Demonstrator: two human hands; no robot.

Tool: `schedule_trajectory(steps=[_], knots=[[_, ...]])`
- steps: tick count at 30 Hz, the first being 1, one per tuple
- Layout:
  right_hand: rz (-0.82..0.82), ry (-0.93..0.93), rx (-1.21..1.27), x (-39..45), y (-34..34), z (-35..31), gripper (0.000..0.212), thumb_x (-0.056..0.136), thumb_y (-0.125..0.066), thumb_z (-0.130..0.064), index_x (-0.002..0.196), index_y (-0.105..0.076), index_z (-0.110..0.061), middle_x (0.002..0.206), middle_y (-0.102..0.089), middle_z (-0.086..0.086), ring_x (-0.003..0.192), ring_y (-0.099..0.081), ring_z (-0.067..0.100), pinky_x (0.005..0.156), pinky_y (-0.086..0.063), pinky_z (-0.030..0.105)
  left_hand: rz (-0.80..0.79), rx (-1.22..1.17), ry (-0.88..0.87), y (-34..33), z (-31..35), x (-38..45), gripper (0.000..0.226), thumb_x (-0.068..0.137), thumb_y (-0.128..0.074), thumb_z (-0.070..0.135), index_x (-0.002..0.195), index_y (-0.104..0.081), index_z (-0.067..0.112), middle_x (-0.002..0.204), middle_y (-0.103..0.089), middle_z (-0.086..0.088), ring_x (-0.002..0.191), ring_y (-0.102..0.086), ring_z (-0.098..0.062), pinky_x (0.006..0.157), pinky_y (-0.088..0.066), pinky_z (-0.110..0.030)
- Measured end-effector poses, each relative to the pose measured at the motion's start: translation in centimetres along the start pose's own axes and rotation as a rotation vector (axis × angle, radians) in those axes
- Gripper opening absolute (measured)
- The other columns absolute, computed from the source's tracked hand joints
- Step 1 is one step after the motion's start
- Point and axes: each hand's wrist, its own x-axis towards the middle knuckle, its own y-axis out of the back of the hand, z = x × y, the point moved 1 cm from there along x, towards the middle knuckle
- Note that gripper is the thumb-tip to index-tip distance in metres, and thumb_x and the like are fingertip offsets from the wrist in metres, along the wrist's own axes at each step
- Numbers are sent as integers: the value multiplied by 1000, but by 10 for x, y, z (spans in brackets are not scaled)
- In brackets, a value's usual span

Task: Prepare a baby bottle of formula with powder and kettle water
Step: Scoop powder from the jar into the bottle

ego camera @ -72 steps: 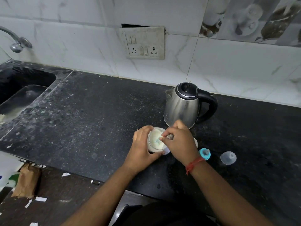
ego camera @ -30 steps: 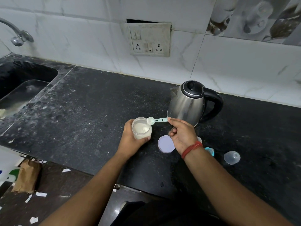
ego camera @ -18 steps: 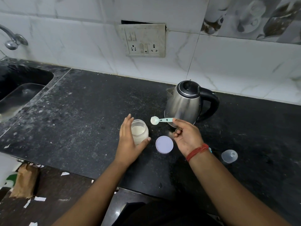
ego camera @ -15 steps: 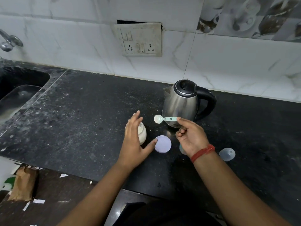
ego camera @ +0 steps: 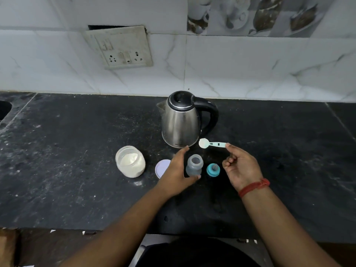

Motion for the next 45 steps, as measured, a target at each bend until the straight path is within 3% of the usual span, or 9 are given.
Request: schedule_trajectory(steps=[2, 6, 11, 18, 26, 30, 35, 40, 45], knots=[[7, 6, -1, -1, 6, -2, 13, 88, -69, 2, 80, -68, -8, 48, -50, -9, 44, -39, 5, 47, -31, 22, -48, -22, 47, -8, -3, 8, 97, 84, -85, 25, 159, -24, 14, 157, -44, 0, 145, -42, -14, 121, -34, -32], [15, 7, -21, -3, 14, -6, 12, 88, -70, 2, 82, -69, -8, 48, -52, -9, 45, -39, 5, 47, -32, 22, 4, 0, 74, -17, -9, 14, 59, 88, -80, 28, 135, -46, 32, 122, -63, 21, 116, -61, -3, 103, -48, -31], [-32, 40, -63, -3, 17, -5, 6, 88, -71, 0, 88, -70, -7, 53, -56, -9, 48, -43, 4, 46, -36, 21, 158, -120, 48, -14, 3, 10, 49, 81, -82, 36, 123, -56, 41, 118, -68, 20, 112, -65, -4, 98, -51, -28], [-87, 116, -153, -6, 1, 2, 6, 88, -72, -1, 88, -73, -7, 68, -62, -4, 52, -43, 4, 50, -38, 21, 241, -101, 24, 5, 12, 6, 54, 80, -87, 24, 128, -62, 25, 123, -68, 11, 115, -62, -5, 100, -48, -26], [-127, 219, -313, -7, -12, 18, 4, 89, -75, -10, 87, -78, -11, 60, -60, -10, 55, -45, 3, 58, -40, 23, 286, -44, 47, 21, 8, 1, 57, 79, -86, 34, 129, -61, 27, 124, -66, 10, 118, -60, -15, 100, -51, -46], [-128, 279, -387, -8, -18, 24, 7, 88, -76, -13, 82, -79, -16, 61, -61, -9, 56, -46, 4, 56, -43, 20, 297, -27, 57, 25, 5, -1, 59, 76, -83, 43, 128, -60, 29, 123, -65, 11, 118, -59, -15, 100, -51, -46], [-151, 339, -476, -13, -25, 26, 6, 88, -76, -16, 82, -78, -17, 66, -60, -5, 57, -46, 3, 55, -42, 18, 315, -11, 59, 29, 2, -3, 58, 77, -86, 37, 128, -59, 33, 123, -64, 12, 117, -58, -13, 101, -50, -43], [-161, 448, -607, -17, -31, 24, 7, 87, -77, -16, 82, -77, -19, 78, -53, 5, 66, -47, 8, 67, -44, 26, 313, -10, 63, 31, 2, -4, 59, 78, -87, 34, 130, -59, 30, 125, -64, 11, 119, -58, -14, 102, -50, -43], [-197, 636, -771, -22, -38, 22, 18, 86, -78, -12, 75, -73, -25, 79, -48, -3, 63, -46, 3, 69, -43, 23, 324, -12, 59, 31, 4, -4, 60, 78, -88, 32, 130, -60, 26, 124, -65, 9, 118, -58, -16, 101, -50, -43]])
